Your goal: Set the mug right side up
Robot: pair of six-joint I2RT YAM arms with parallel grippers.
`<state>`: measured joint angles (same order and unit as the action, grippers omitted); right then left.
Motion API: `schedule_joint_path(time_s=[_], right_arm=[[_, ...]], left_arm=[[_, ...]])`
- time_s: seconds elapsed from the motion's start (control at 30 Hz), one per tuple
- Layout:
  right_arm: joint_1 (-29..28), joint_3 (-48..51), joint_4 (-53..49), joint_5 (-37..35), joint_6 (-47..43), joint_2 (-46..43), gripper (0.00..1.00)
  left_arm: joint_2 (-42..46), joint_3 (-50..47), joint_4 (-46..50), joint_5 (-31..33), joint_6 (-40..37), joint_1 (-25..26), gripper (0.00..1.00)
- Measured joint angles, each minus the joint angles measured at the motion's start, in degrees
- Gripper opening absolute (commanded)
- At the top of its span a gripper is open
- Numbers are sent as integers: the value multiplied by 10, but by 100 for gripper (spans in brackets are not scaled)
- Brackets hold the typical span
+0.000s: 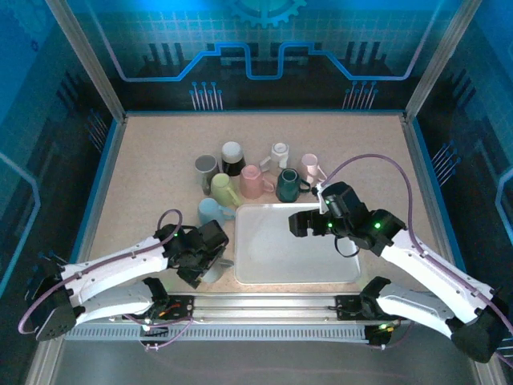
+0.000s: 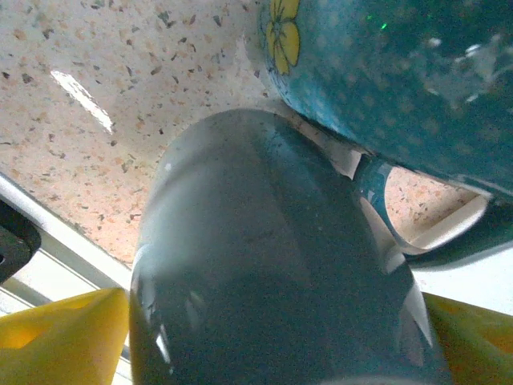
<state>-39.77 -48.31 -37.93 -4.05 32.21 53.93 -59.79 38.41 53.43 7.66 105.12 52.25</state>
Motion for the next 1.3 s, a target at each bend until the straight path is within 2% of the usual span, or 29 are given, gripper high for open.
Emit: schedule_joint_path(time_s=[0.23,0.37,0.63,0.83,0.97,1.17,1.3], right_arm=[[-1,0,1,0,-1,8,98],[-5,-1,-4,-2,-2,12,95],[-5,-34,-21,17,-21,5,90],[-7,-61,-29,31,-24,-16,95],[-7,-64,-30,46,-18,-38,90],[-7,-68,-27,63,-22,-55,89],[-7,-68,-5,84,-17,-69,89]], left_arm=[[9,-4,-5,-2,14,-3,62],[21,-6,1,0,15,-3,54],[51,9,76,1,-23,-3,53],[78,58,117,3,-74,-3,47],[114,78,130,6,-109,-3,46],[142,149,131,42,-210,-3,46],[169,161,70,55,-304,-3,47]])
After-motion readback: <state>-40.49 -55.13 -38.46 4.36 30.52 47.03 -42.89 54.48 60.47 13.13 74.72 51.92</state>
